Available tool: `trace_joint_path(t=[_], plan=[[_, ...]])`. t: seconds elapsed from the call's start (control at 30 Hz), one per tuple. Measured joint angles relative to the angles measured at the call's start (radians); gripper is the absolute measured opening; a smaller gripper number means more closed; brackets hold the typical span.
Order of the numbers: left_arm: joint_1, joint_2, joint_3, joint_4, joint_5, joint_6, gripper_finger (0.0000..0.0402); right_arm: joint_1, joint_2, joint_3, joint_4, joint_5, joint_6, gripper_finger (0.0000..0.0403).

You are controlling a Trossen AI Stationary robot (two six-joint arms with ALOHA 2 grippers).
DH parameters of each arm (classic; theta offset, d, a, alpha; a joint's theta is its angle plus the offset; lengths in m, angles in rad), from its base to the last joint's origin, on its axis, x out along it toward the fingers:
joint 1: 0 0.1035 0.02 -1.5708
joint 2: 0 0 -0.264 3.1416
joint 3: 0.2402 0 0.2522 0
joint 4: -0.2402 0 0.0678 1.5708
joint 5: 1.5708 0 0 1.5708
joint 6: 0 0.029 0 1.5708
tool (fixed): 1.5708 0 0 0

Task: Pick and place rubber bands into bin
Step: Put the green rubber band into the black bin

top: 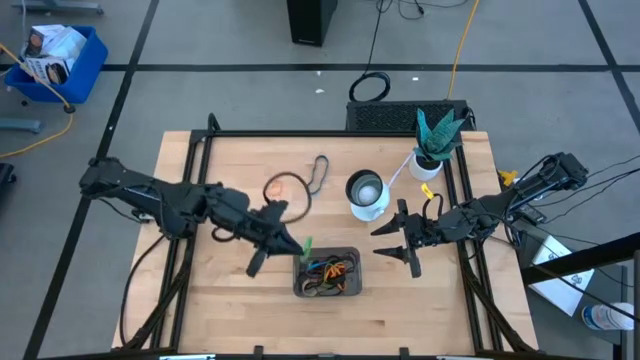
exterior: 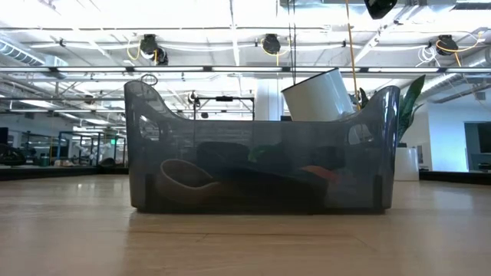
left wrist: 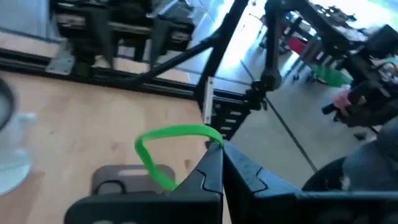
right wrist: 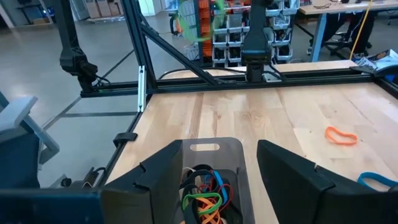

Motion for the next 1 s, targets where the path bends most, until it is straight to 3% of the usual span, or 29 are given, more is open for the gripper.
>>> trace_joint_path(t=[0.23,0.63,1.0], plan=[[-0.036,0.151,0.097,-0.165,-0.079,-0.014,0.0002,0.0,0.0,0.0,-0.003,0.0,0.001,0.0202],[-0.022,0.437,0.15,-0.286,-0.079,-0.087,0.0004,0.0,0.0,0.0,-0.029,0.0,0.003,0.0203],[0.0,0.539,0.151,-0.326,-0.026,-0.147,0.0023,0.0,0.0,0.0,-0.032,0.0,0.003,0.0202]])
